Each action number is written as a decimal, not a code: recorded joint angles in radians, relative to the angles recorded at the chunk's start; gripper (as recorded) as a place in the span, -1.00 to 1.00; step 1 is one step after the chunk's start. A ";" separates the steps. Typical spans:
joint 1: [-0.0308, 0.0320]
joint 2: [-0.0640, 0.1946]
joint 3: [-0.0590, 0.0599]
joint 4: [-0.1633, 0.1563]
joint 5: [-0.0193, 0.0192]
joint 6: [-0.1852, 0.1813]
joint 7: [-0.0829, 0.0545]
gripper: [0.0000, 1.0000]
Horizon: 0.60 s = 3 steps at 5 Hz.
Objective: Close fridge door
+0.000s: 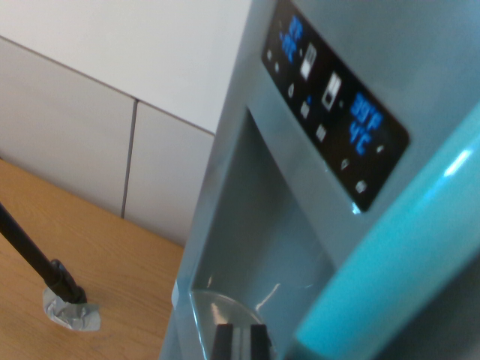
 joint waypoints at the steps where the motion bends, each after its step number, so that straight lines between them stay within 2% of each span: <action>1: 0.0000 0.000 0.000 0.000 0.0000 0.000 0.000 1.00; 2: -0.0066 0.034 -0.024 0.013 0.0000 0.000 0.000 1.00; 3: -0.0066 0.034 -0.024 0.013 0.0000 0.000 0.000 1.00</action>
